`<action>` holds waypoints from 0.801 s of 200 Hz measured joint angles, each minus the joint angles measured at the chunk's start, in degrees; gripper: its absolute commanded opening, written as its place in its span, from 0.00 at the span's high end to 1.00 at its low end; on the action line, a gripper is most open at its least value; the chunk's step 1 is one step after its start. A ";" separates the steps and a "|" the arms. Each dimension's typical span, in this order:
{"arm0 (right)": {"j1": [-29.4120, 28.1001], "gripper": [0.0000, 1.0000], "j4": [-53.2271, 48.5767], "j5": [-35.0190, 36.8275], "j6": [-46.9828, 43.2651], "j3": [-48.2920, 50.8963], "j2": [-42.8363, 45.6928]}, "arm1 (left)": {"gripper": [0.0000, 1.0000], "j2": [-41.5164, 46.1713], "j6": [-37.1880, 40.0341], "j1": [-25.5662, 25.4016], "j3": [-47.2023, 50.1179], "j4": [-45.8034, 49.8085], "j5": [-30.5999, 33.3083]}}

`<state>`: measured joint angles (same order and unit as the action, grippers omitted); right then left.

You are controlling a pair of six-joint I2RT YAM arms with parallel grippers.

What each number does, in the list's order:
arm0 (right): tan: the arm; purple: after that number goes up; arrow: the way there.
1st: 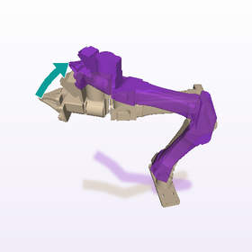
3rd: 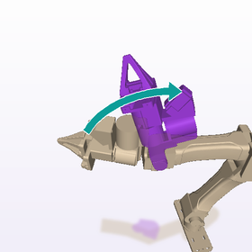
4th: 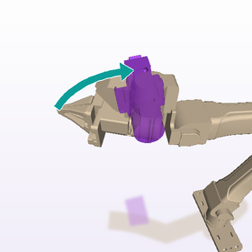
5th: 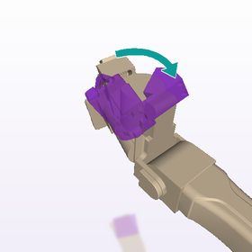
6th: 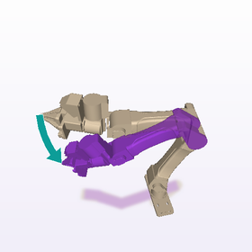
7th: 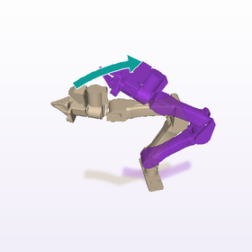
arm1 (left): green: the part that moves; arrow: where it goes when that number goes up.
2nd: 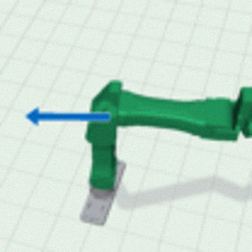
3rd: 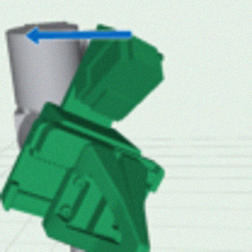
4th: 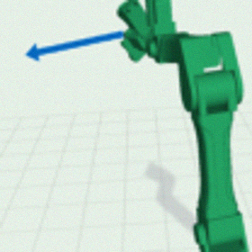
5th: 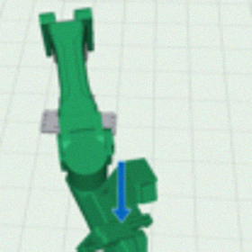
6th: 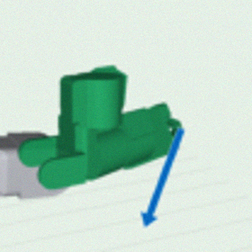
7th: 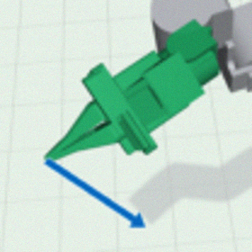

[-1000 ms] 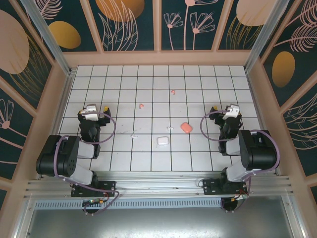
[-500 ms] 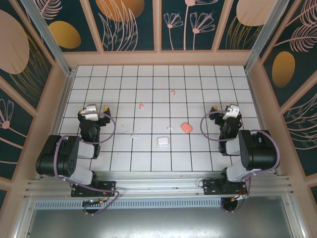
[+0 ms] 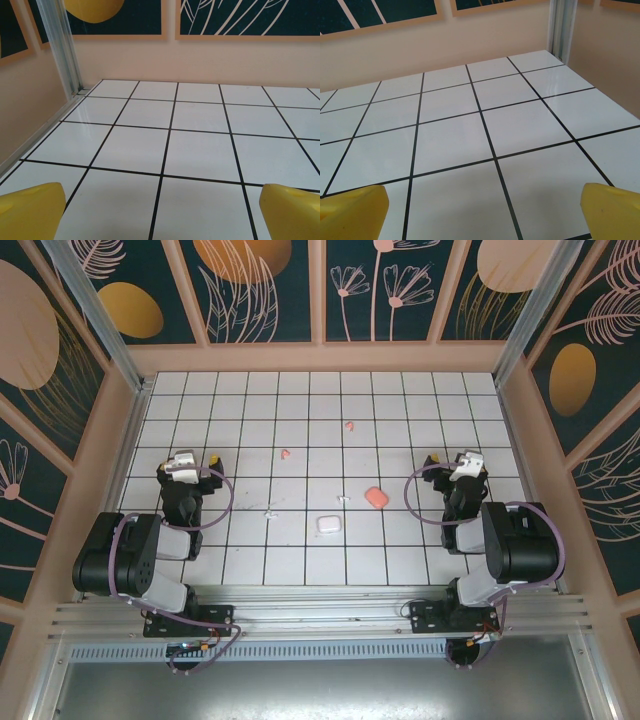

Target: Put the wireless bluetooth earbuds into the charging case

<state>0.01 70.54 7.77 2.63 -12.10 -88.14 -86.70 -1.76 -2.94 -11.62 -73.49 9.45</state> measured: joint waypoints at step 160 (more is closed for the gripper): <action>-0.48 0.01 -21.73 -0.13 1.90 -9.62 11.13 | 0.02 4.44 -1.92 0.07 -3.50 9.22 3.30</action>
<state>-0.47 48.82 7.64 4.54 -21.71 -77.01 -82.26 -3.68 -2.87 -15.11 -64.27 12.75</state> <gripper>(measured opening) 0.989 0.986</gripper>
